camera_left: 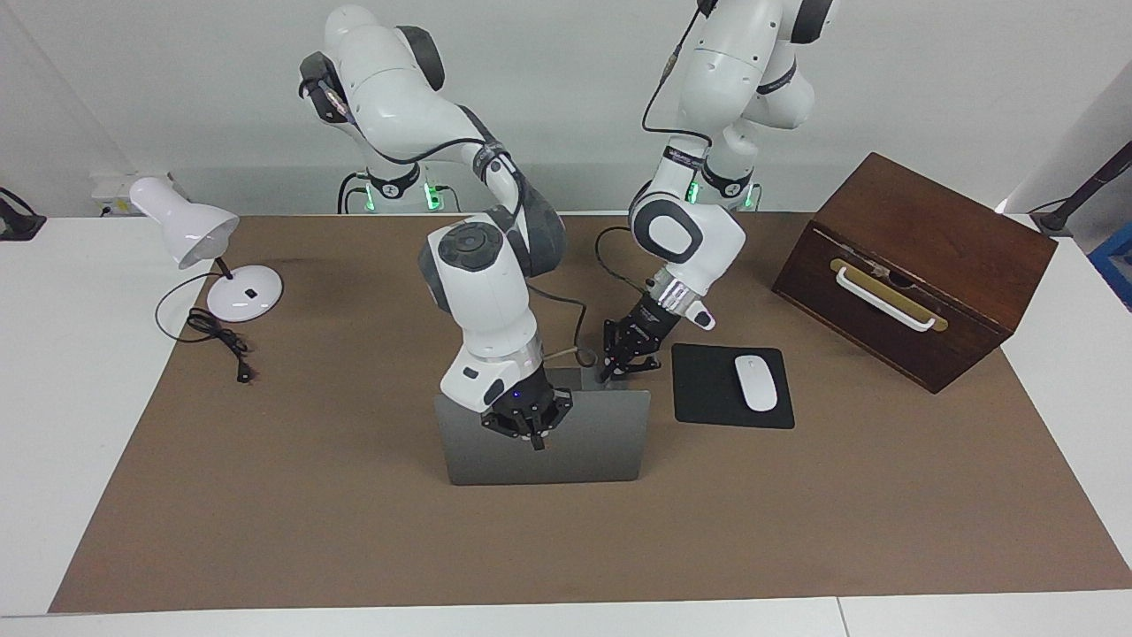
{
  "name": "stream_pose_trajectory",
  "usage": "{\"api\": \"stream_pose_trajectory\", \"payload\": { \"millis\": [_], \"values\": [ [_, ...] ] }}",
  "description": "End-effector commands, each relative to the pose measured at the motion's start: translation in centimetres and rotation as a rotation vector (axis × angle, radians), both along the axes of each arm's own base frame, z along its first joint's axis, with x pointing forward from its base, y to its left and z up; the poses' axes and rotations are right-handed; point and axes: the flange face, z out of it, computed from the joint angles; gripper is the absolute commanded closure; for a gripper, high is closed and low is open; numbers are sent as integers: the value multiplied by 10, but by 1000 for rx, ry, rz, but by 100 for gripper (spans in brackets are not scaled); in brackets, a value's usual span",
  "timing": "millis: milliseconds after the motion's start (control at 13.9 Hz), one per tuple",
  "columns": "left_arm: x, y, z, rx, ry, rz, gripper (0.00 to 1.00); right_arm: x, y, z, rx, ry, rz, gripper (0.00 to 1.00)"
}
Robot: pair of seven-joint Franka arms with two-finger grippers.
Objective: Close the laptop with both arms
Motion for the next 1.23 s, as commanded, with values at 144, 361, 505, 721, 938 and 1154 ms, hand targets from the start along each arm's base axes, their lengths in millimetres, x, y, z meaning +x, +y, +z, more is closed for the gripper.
{"api": "stream_pose_trajectory", "payload": {
  "millis": [144, 361, 505, 721, 938, 1154],
  "values": [
    [-14, 10, -29, 39, 43, 6, 100, -10, 0, -4, 38, 80, -31, 100],
    [-16, 12, -31, 30, 55, 20, 100, -16, 1, -5, 28, 125, -33, 100],
    [-21, 12, -34, 21, 31, -14, 100, -19, 1, -6, 16, 150, -29, 100],
    [-33, 9, -44, 4, -49, -94, 100, -25, 3, -11, 3, 179, -23, 100],
    [-39, 8, -49, 4, -91, -129, 100, -28, 1, -19, -4, 197, -26, 100],
    [-40, 8, -51, 2, -101, -145, 100, -32, 2, -31, -10, 220, -50, 100]
  ]
}}
